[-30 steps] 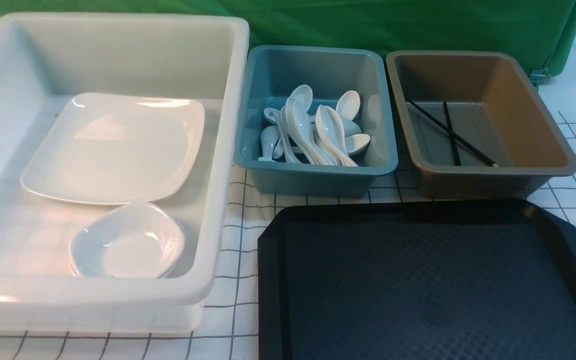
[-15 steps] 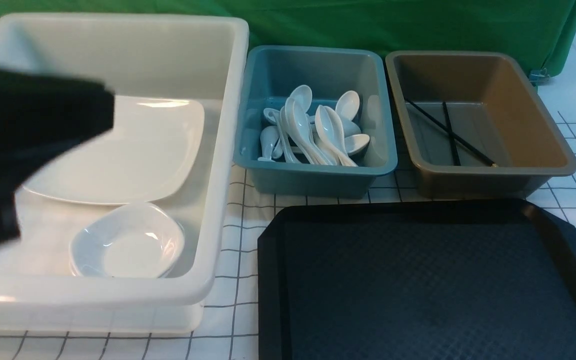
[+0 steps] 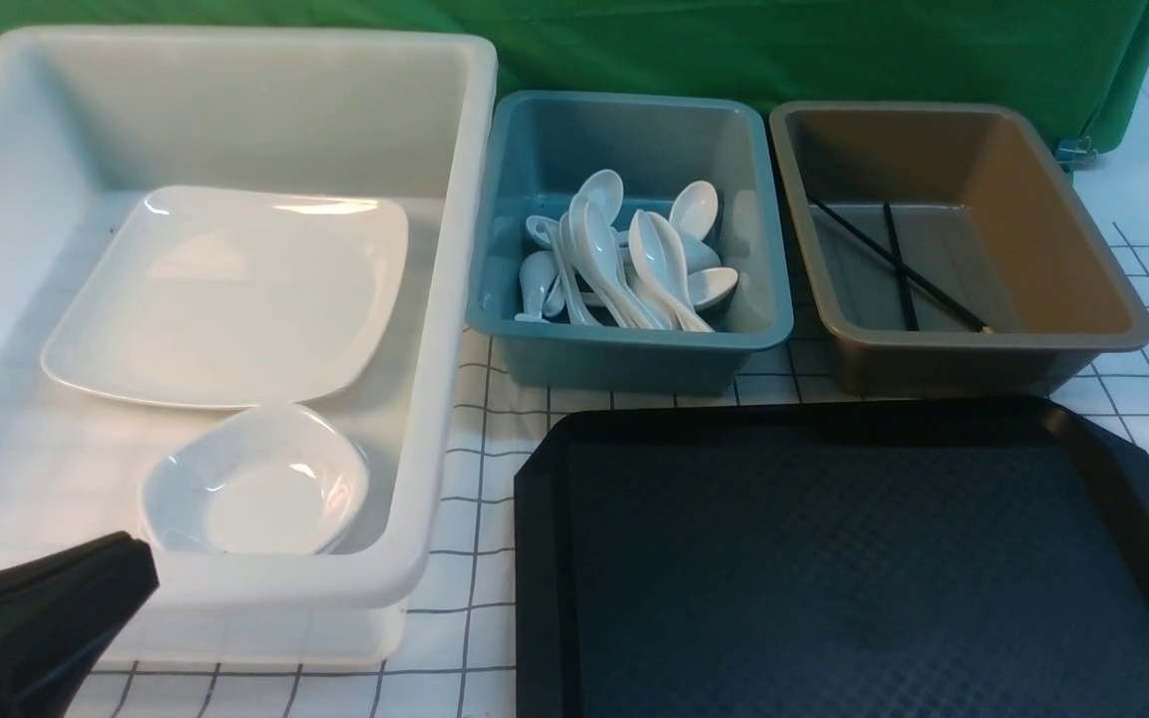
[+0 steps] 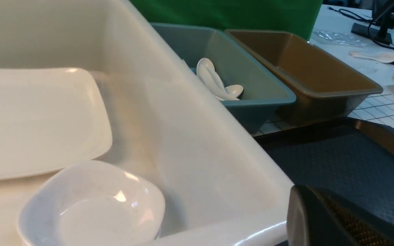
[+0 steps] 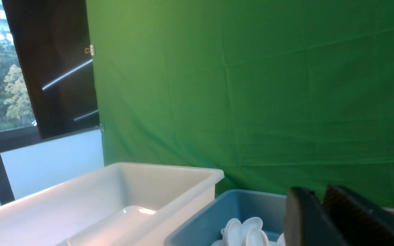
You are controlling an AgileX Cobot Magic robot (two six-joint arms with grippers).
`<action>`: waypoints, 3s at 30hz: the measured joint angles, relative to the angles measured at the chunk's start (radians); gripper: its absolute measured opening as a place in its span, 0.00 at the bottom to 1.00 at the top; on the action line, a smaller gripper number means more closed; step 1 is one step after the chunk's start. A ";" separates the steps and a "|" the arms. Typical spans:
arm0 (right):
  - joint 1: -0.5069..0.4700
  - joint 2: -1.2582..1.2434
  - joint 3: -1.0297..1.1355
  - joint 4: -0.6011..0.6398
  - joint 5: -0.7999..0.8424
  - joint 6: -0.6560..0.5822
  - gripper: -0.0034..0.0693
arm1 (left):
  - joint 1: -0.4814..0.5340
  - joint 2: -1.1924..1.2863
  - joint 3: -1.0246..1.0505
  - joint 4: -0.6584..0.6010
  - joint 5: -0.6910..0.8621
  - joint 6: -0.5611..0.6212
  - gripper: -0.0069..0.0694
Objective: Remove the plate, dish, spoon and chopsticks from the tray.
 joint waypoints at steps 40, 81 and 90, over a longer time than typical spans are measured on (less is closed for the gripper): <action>0.000 0.000 0.000 -0.001 0.003 0.011 0.34 | 0.300 -0.313 0.289 0.592 -0.099 -0.363 0.10; 0.000 0.037 0.002 0.558 -0.236 -0.652 0.38 | 0.272 -0.313 0.289 0.595 -0.100 -0.363 0.10; 0.000 0.043 0.002 0.871 -0.273 -0.971 0.38 | 0.272 -0.313 0.289 0.595 -0.100 -0.363 0.10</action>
